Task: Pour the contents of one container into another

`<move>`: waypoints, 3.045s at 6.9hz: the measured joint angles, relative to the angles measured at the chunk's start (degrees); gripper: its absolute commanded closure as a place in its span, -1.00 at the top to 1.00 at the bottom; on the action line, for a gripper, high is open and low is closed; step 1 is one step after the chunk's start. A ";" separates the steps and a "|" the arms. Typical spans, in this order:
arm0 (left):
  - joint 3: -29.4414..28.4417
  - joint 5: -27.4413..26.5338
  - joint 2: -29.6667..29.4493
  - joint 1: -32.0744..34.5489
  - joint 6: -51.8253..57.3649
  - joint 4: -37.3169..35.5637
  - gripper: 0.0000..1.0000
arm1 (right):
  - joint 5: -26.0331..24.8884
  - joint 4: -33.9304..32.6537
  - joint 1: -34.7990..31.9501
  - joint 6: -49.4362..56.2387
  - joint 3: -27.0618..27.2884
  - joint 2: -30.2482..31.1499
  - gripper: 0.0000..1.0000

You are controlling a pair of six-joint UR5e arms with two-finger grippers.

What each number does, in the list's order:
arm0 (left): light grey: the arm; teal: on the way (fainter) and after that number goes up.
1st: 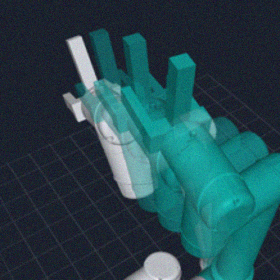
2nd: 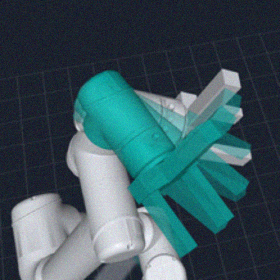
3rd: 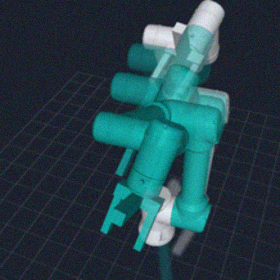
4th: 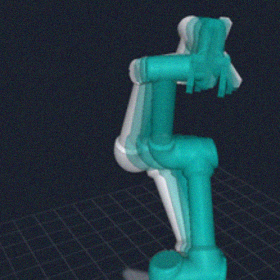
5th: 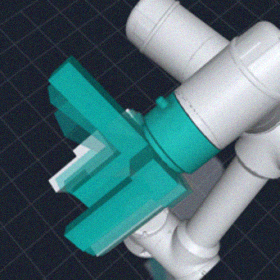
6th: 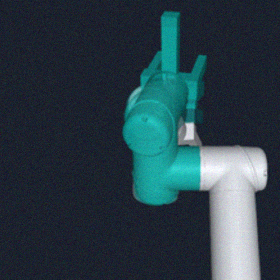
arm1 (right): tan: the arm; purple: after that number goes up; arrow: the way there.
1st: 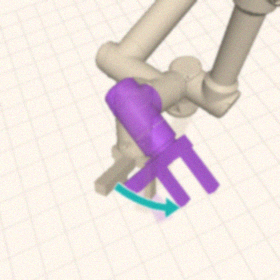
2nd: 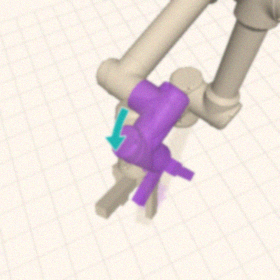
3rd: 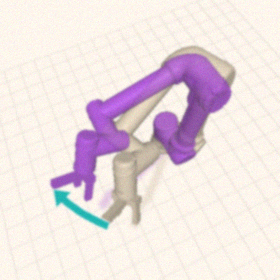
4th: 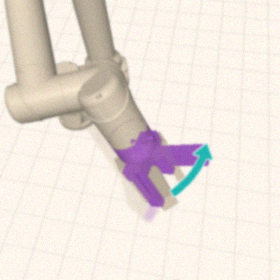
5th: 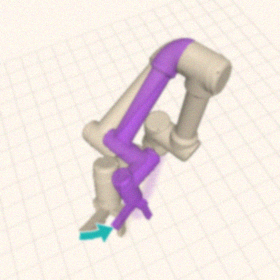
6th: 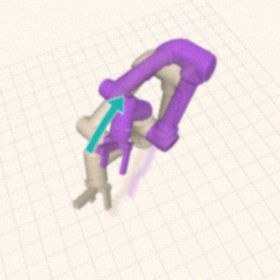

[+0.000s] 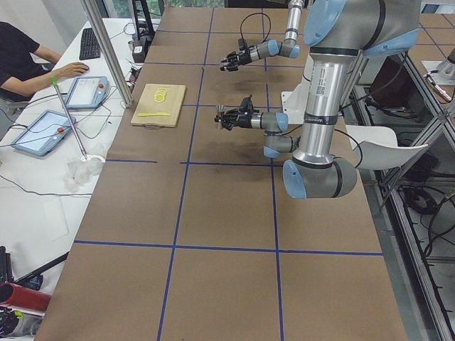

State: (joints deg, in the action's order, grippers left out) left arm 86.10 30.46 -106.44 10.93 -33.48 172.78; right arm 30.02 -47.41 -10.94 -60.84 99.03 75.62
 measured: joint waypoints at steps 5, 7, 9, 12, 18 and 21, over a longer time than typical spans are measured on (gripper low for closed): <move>-2.84 14.57 -7.11 0.75 3.56 0.57 -1.00 | 4.55 -2.19 0.36 10.87 6.67 -5.61 -1.00; -3.23 20.08 -10.08 1.05 4.17 1.25 -1.00 | 5.60 -7.20 0.84 12.84 8.34 -8.70 -1.00; -5.06 22.66 -11.38 1.10 5.89 3.60 -1.00 | 7.02 -9.76 1.34 15.57 10.30 -9.76 -1.00; -8.01 24.63 -13.68 1.11 10.08 5.80 -1.00 | 7.39 -17.73 1.69 16.19 11.54 -13.66 -1.00; -11.47 26.77 -17.86 1.11 11.85 6.08 -1.00 | 7.23 -27.74 1.85 20.14 11.55 -17.34 -1.00; -11.98 26.93 -18.51 1.11 11.85 6.08 -1.00 | 6.86 -29.22 1.81 22.33 11.58 -17.34 -1.00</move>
State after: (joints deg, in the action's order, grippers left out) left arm 74.12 57.39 -124.95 12.04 -21.62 178.86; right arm 36.88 -76.63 -9.13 -38.51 110.62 58.28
